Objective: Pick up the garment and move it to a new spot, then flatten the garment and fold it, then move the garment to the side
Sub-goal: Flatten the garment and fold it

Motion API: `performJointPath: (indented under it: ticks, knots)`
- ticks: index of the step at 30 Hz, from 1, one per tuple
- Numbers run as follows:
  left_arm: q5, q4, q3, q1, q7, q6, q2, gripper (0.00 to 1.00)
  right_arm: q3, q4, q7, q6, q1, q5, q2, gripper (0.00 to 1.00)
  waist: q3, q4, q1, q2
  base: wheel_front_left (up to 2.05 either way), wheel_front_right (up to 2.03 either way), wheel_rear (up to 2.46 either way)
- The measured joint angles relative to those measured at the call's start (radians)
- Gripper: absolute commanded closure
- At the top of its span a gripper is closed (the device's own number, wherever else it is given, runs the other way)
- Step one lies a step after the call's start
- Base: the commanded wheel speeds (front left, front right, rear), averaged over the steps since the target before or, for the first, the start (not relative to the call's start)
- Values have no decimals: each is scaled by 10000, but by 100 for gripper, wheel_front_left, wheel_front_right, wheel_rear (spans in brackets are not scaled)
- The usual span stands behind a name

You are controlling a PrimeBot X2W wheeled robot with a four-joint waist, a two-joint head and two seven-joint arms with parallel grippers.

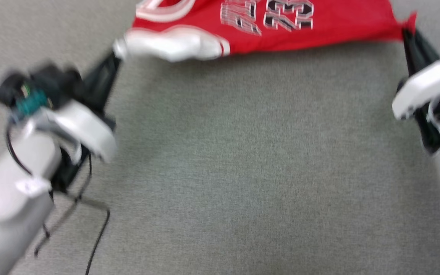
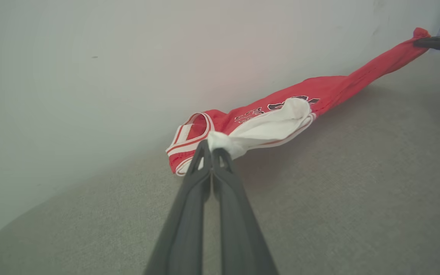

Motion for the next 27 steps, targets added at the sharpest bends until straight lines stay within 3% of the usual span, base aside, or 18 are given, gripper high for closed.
performJointPath:
  ticks: [4,11,27]
  knots:
    - [-384,-803,-341,2060,48,502,414,100,368,-339,196,-4,1615,1034,-159,100,-868,132,0,0,0,0,0]
    - [-681,-1871,-752,3824,320,1070,911,100,706,-752,721,-4,3253,1925,-685,100,-1715,299,-2,0,0,0,0]
    - [-1482,-3300,-1983,6390,1417,1231,1509,100,1350,-2704,2849,-4,6855,4414,-1929,100,-3507,597,0,0,0,0,0]
